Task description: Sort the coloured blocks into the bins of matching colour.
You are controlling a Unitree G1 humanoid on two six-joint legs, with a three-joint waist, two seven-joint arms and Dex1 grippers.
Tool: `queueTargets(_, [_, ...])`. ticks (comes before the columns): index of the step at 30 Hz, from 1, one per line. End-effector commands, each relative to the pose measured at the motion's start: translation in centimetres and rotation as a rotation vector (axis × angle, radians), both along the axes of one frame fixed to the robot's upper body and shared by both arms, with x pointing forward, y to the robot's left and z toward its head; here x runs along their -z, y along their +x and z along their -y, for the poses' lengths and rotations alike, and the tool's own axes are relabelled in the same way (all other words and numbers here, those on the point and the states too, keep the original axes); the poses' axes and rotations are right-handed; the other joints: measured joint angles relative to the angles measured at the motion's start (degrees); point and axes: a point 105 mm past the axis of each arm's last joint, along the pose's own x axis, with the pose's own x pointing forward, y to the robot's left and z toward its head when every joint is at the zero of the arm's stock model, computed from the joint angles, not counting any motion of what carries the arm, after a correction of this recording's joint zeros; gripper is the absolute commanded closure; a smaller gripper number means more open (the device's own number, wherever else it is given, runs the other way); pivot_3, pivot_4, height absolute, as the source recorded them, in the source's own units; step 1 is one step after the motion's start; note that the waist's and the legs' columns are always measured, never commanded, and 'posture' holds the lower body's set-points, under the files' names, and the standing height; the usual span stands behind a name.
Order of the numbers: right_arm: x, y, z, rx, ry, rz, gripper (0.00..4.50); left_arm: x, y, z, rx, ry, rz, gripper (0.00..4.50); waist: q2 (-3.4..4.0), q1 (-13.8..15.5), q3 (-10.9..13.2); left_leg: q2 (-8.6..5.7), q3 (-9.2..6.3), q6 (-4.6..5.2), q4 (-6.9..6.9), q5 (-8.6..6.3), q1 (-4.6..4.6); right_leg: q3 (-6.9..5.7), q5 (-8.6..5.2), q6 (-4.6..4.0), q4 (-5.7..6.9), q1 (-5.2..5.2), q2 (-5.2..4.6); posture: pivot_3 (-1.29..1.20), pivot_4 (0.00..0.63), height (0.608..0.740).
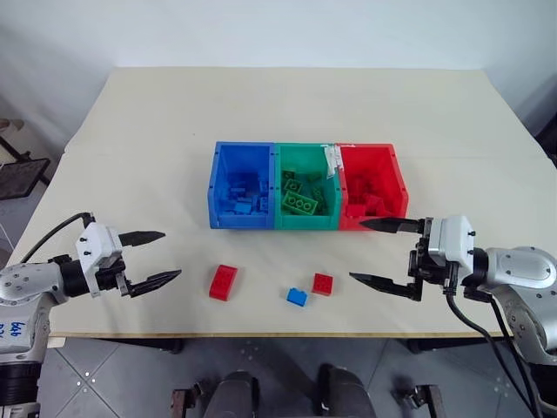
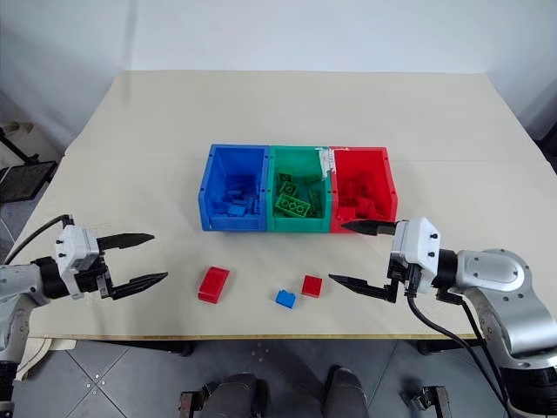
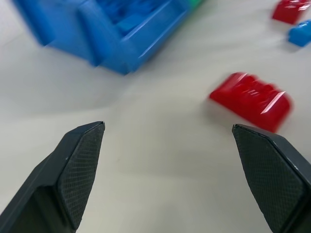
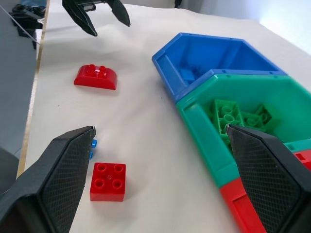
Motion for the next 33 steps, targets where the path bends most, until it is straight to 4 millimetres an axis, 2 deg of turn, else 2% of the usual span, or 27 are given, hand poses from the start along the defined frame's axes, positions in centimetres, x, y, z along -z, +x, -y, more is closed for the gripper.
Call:
queueTargets(1, [-0.3,-0.2,1.3,0.025,-0.029,0.027,0.00,-1.1,-0.6,4.5,0.152,-0.005,0.016,0.03,0.00,0.0,0.0,0.00,0.00,0.00,0.00,0.00,0.00,0.00,0.00,0.00,0.01,0.00,0.00,0.00,0.150,0.740])
queueTargets(4, [0.2,-1.3,2.5,0.056,-0.035,-0.029,0.00,-0.3,-1.8,9.8,0.318,0.010,-0.058,0.03,0.00,0.3,0.0,0.00,-0.01,0.00,0.00,0.00,0.00,0.01,0.01,0.02,0.02,0.00,0.00,0.00,0.150,0.740])
queueTargets(6, [0.9,-2.0,3.7,0.101,-0.062,-0.049,0.00,-0.3,-1.7,13.5,0.382,-0.011,-0.090,0.03,0.02,0.3,0.0,-0.01,0.02,0.02,0.00,-0.01,0.00,0.02,0.04,0.07,0.00,0.01,0.00,0.00,0.150,0.740])
queueTargets(8, [1.5,-2.5,4.5,0.140,-0.077,-0.063,0.00,-0.2,-1.2,15.6,0.401,0.008,-0.097,0.03,-0.04,0.4,0.0,-0.01,0.02,0.01,0.06,-0.02,0.00,0.02,0.05,0.09,0.02,0.03,0.01,0.00,0.150,0.740])
queueTargets(10, [2.3,-3.2,5.3,0.183,-0.094,-0.078,0.00,0.7,0.4,17.4,0.351,0.066,-0.137,0.03,-0.03,0.3,-0.1,-0.02,0.05,0.01,0.06,-0.01,0.03,0.05,0.05,0.09,0.04,0.05,0.01,0.00,0.150,0.740])
queueTargets(12, [2.8,-3.7,5.9,0.227,-0.093,-0.087,0.00,0.9,1.2,19.7,0.357,0.077,-0.146,0.03,-0.03,0.3,-0.1,-0.02,0.08,0.02,0.06,-0.01,0.05,0.08,0.05,0.09,0.03,0.06,0.01,0.00,0.150,0.740])
queueTargets(16, [3.0,-4.8,5.8,0.270,-0.082,-0.090,0.00,0.8,1.8,23.1,0.434,0.153,-0.130,0.03,-0.03,0.1,-0.1,-0.03,0.19,0.04,0.03,-0.02,0.05,0.15,0.05,0.09,-0.03,0.02,0.01,0.00,0.150,0.740])
queueTargets(18, [3.1,-5.4,5.6,0.286,-0.079,-0.096,0.00,1.3,2.4,23.7,0.435,0.232,-0.116,0.03,-0.03,0.2,-0.1,-0.03,0.18,0.04,0.03,-0.02,0.04,0.15,0.05,0.09,-0.04,0.01,0.02,0.00,0.150,0.740])
queueTargets(28, [3.2,-5.7,5.2,0.318,-0.076,-0.088,0.00,3.1,1.7,24.6,0.517,0.355,-0.178,0.03,-0.03,0.4,-0.1,-0.04,0.27,0.09,0.07,-0.04,0.03,0.24,0.04,0.09,-0.15,0.03,0.01,0.00,0.150,0.740])
queueTargets(31, [3.1,-5.6,5.1,0.321,-0.079,-0.077,0.00,3.3,1.7,24.9,0.523,0.356,-0.174,0.66,-0.03,0.7,-0.1,-0.05,0.29,0.11,0.09,-0.05,0.03,0.27,0.05,0.09,-0.17,0.03,0.01,0.00,0.150,0.740])
queueTargets(33, [3.0,-5.4,5.0,0.322,-0.078,-0.072,0.00,3.3,1.9,25.2,0.518,0.348,-0.160,1.26,-0.03,0.8,-0.1,-0.05,0.32,0.12,0.10,-0.05,0.03,0.28,0.05,0.09,-0.19,0.03,0.01,0.00,0.150,0.740])
